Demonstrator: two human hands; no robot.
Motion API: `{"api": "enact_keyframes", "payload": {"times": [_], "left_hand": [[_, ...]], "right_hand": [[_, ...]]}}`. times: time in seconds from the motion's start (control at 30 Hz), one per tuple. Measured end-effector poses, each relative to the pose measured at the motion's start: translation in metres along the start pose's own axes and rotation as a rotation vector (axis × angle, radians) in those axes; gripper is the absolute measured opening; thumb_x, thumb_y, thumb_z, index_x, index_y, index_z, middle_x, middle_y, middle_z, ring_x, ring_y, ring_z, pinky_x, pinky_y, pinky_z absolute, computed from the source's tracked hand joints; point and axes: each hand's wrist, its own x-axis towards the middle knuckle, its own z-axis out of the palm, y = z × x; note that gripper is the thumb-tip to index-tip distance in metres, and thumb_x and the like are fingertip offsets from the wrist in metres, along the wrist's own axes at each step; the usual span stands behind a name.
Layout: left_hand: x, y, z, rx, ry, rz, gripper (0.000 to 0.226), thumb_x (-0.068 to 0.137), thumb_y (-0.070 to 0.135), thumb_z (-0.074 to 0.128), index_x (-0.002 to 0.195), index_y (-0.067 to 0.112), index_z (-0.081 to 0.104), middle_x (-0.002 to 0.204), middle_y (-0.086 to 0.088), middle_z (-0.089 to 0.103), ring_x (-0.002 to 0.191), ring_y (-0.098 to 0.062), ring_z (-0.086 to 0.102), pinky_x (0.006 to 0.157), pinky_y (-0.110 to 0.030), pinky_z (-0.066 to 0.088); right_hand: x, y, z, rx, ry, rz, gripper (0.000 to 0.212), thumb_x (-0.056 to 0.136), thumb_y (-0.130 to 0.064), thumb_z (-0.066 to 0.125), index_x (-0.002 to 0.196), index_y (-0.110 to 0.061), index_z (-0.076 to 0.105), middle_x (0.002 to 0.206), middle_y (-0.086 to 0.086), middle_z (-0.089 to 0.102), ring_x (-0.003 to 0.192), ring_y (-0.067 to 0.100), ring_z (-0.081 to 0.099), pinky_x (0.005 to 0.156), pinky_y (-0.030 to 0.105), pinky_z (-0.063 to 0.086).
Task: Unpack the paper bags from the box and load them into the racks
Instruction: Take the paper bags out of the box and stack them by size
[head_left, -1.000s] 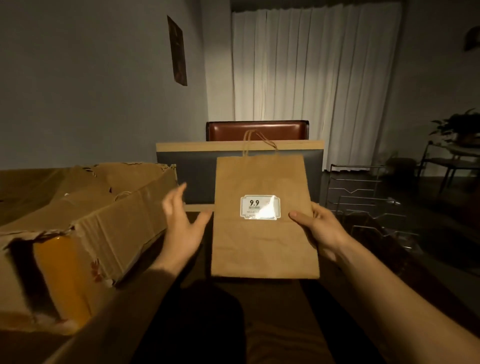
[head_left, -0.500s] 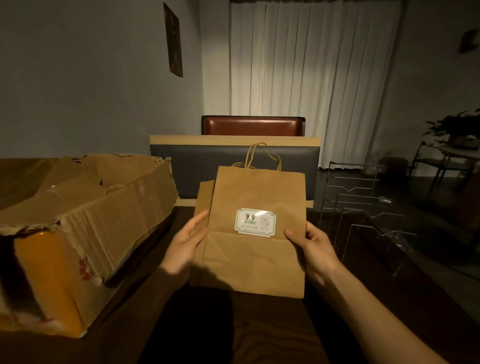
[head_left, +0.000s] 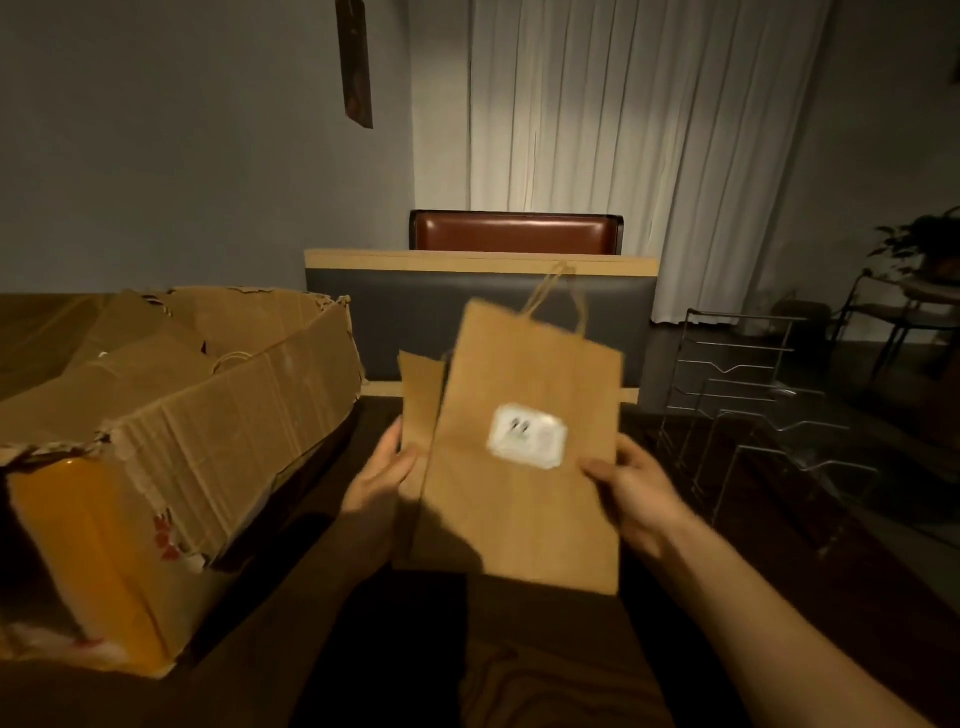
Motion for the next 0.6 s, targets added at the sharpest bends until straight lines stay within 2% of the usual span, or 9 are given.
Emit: {"api": "enact_keyframes", "payload": {"times": [0.07,0.13,0.2,0.27,0.37,0.43,0.5,0.57,0.6], "left_hand": [[-0.002,-0.006,0.015,0.122,0.103,-0.106,0.028,0.1,0.019,0.054,0.122,0.036,0.053,0.104,0.006,0.07,0.096,-0.009,0.067,0.082,-0.027,0.052],[0.001,-0.01,0.014,0.195,0.02,-0.177,0.029,0.096,0.01,0.059,0.114,0.032,0.057,0.115,-0.005,0.071,0.109,-0.018,0.066,0.099,-0.042,0.05],[0.01,-0.008,-0.002,0.221,-0.031,-0.206,0.044,0.092,0.003,0.063,0.129,0.026,0.055,0.122,-0.007,0.07,0.111,-0.026,0.067,0.101,-0.053,0.049],[0.02,-0.002,-0.014,0.25,-0.041,-0.216,0.056,0.089,0.002,0.067,0.138,0.021,0.048,0.123,-0.008,0.069,0.109,-0.027,0.069,0.096,-0.05,0.054],[0.041,-0.001,-0.021,0.317,0.007,-0.17,0.063,0.085,0.0,0.071,0.14,0.016,0.044,0.126,-0.009,0.066,0.104,-0.021,0.069,0.085,-0.033,0.057],[0.063,-0.004,-0.027,0.477,0.078,-0.149,0.084,0.082,0.007,0.078,0.151,0.016,0.031,0.135,-0.007,0.057,0.114,-0.021,0.062,0.098,-0.035,0.05],[0.087,-0.007,-0.03,0.806,0.097,-0.168,0.099,0.08,0.02,0.082,0.157,0.022,0.021,0.152,-0.007,0.038,0.133,-0.024,0.046,0.115,-0.037,0.035],[0.101,-0.011,-0.028,1.084,0.016,-0.184,0.088,0.082,0.027,0.08,0.155,0.026,0.031,0.162,-0.003,0.017,0.145,-0.024,0.03,0.118,-0.033,0.024],[0.107,-0.014,-0.028,1.15,-0.036,-0.194,0.082,0.082,0.031,0.08,0.152,0.028,0.037,0.164,-0.002,0.011,0.147,-0.024,0.024,0.118,-0.034,0.022]], "right_hand": [[0.005,0.018,0.014,-0.202,-0.016,0.06,0.043,0.093,-0.006,0.063,0.133,-0.018,0.054,0.112,0.008,0.071,0.1,0.027,0.07,0.09,0.05,0.057],[0.008,0.026,0.015,-0.256,-0.039,0.161,0.053,0.093,-0.007,0.064,0.14,-0.021,0.045,0.119,0.01,0.067,0.099,0.027,0.07,0.084,0.046,0.059],[0.011,0.026,0.009,-0.221,-0.026,0.233,0.074,0.091,-0.006,0.066,0.151,-0.031,0.032,0.138,0.015,0.054,0.1,0.029,0.067,0.074,0.042,0.059],[0.018,0.024,0.009,-0.188,-0.006,0.253,0.079,0.091,-0.003,0.064,0.154,-0.033,0.027,0.146,0.016,0.045,0.098,0.028,0.063,0.069,0.04,0.056],[0.041,0.023,0.03,-0.215,0.098,0.123,0.072,0.09,0.001,0.063,0.148,-0.032,0.035,0.129,0.013,0.057,0.1,0.029,0.065,0.078,0.047,0.06],[0.065,0.021,0.049,-0.325,0.198,-0.001,0.06,0.09,0.0,0.063,0.14,-0.029,0.044,0.112,0.003,0.061,0.099,0.023,0.064,0.082,0.042,0.059],[0.092,0.018,0.064,-0.464,0.281,-0.067,0.04,0.093,-0.004,0.06,0.124,-0.029,0.055,0.112,-0.003,0.058,0.104,0.021,0.061,0.088,0.039,0.056],[0.121,0.019,0.072,-0.618,0.317,-0.092,0.025,0.096,-0.007,0.057,0.109,-0.028,0.06,0.118,0.001,0.061,0.112,0.022,0.06,0.098,0.039,0.052],[0.132,0.02,0.072,-0.69,0.325,-0.091,0.021,0.096,-0.009,0.057,0.106,-0.027,0.061,0.119,0.002,0.063,0.114,0.022,0.06,0.101,0.038,0.05]]}}
